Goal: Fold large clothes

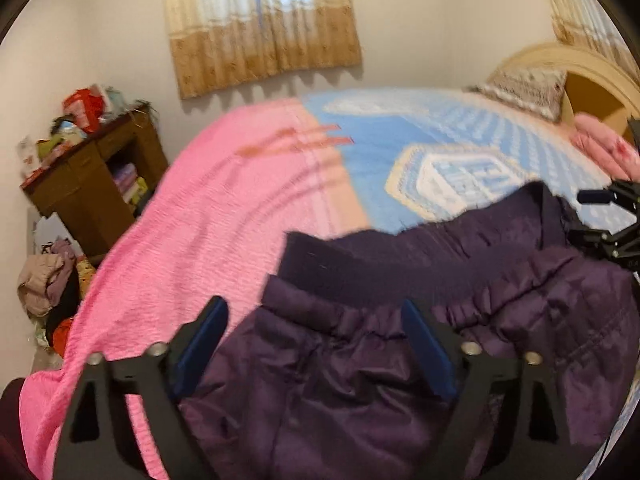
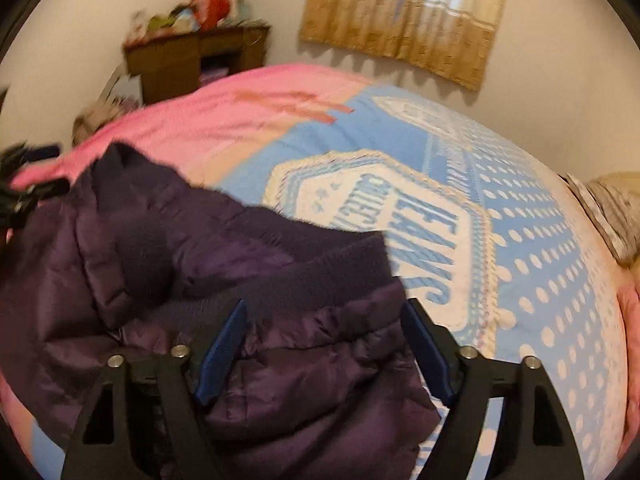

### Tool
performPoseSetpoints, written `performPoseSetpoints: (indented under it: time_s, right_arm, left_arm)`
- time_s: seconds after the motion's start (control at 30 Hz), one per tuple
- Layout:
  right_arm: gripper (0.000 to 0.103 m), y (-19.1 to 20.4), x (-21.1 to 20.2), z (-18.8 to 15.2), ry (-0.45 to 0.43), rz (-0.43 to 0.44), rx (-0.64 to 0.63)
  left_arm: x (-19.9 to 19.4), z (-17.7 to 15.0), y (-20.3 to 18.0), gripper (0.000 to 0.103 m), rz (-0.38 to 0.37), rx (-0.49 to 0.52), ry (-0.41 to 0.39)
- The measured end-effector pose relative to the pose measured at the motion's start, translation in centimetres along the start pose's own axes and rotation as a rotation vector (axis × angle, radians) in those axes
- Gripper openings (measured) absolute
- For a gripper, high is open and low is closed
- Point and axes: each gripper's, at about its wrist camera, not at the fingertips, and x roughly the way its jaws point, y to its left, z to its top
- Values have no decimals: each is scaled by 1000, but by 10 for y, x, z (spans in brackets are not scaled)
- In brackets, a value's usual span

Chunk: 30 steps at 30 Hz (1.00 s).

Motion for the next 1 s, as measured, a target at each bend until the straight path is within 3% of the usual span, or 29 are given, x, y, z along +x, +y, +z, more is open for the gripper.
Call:
performPoseSetpoints:
  time_s: [0.07,0.13,0.2,0.3,0.4,0.43,0.57,0.73,0.8,0.87,0.9,1.0]
  right_arm:
    - [55,3,17,0,39,-4,-15]
    - [17,10,26,-2,59,29,-46]
    - [4,22,22,-4,46,6,-85]
    - [3,26,7,-4,-2,-9,-88]
    - [3,16,-13,0,-71,-20,-47]
    - [3,13,-21,2,-95,-27,-33]
    - [3,-4,-41,18,-154,-53,13]
    - [3,-17,-34,29,-159,-60,63]
    - [3,-12,-30,27,-151,-59,48]
    - [3,-8,-28,24,-147,-56,37]
    - [3,-8,-28,23,-147,-50,38]
    - [3,-12,-26,20,-148,-31,59]
  left_arm:
    - [25,-5,-6,67,17,51,82]
    - [31,-13,-10,54,1,65,77]
    - [24,-18,-18,37,34,106,36]
    - [7,-20,-14,28,33,99,-19]
    - [-10,-17,9,13,10,-5,-66]
    - [-14,-16,13,0,-3,-27,-79]
    - [-34,-4,37,0,12,-117,-155]
    - [-18,4,26,0,-26,-76,-111]
    - [-13,4,11,22,-26,-33,-94]
    - [-10,6,0,67,-13,1,-98]
    - [-8,6,-2,72,1,11,-98]
    - [6,15,-9,72,-8,22,-58]
